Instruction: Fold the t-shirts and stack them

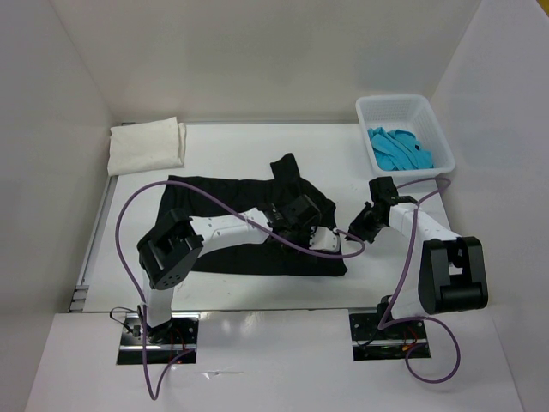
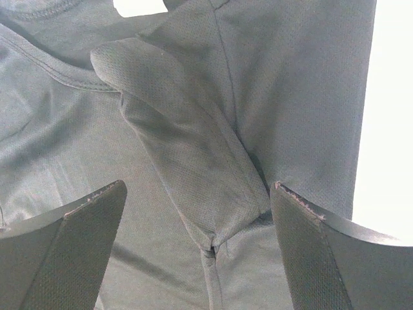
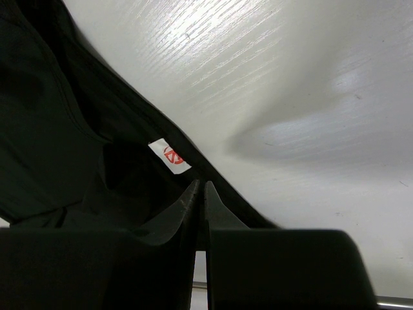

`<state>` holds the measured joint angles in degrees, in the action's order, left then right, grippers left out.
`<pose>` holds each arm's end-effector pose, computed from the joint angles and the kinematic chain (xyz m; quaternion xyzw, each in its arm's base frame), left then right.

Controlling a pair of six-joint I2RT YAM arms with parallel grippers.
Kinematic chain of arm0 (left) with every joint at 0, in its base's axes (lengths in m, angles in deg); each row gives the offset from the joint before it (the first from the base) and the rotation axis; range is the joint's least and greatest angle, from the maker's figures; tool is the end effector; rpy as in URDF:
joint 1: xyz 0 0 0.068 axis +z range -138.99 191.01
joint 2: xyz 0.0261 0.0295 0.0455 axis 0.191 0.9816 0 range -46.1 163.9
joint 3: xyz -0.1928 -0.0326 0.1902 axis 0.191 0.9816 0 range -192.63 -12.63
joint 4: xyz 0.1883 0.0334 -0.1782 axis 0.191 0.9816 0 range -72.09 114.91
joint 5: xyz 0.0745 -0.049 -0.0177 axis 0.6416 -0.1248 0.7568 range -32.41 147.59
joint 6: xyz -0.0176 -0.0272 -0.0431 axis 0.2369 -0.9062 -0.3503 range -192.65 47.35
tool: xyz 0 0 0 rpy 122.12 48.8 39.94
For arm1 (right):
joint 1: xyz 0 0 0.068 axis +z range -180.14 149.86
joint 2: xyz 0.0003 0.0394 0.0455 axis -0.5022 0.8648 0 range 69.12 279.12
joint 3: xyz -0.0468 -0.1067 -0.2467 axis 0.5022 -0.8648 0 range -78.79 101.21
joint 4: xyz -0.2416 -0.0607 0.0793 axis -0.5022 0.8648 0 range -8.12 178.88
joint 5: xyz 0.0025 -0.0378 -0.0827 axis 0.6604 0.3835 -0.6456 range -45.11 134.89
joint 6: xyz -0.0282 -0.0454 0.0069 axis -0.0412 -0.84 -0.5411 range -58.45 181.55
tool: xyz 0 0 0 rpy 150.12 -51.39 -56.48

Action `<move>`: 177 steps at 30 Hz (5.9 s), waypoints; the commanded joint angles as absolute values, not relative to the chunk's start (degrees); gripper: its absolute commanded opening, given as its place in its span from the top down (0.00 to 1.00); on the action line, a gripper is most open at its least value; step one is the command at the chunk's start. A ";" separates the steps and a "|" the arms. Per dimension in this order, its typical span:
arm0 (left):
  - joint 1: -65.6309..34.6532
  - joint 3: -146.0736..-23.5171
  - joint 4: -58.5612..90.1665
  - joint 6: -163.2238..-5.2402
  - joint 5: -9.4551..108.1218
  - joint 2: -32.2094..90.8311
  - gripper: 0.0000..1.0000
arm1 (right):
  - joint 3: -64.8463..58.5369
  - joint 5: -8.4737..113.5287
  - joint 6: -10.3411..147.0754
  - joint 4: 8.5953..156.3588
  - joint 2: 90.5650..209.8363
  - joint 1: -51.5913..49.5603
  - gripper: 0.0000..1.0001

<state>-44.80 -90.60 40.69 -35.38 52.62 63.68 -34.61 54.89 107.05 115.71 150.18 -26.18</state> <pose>0.2292 -0.3430 0.1946 0.6999 0.6451 -0.0897 0.2933 0.2460 0.0233 0.1724 0.3346 0.9235 0.1479 0.1156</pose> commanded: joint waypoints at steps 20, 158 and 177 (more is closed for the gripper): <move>-43.13 -87.86 35.48 -35.12 59.70 64.12 0.02 | -35.20 55.17 106.03 113.79 150.86 -25.84 0.90; -18.70 -108.16 59.21 -54.98 22.44 72.12 0.32 | -17.43 56.05 94.68 114.83 164.76 -13.62 1.00; -25.90 -113.17 58.17 -57.53 29.81 79.93 0.36 | -25.18 56.05 97.32 117.04 161.76 -10.54 1.00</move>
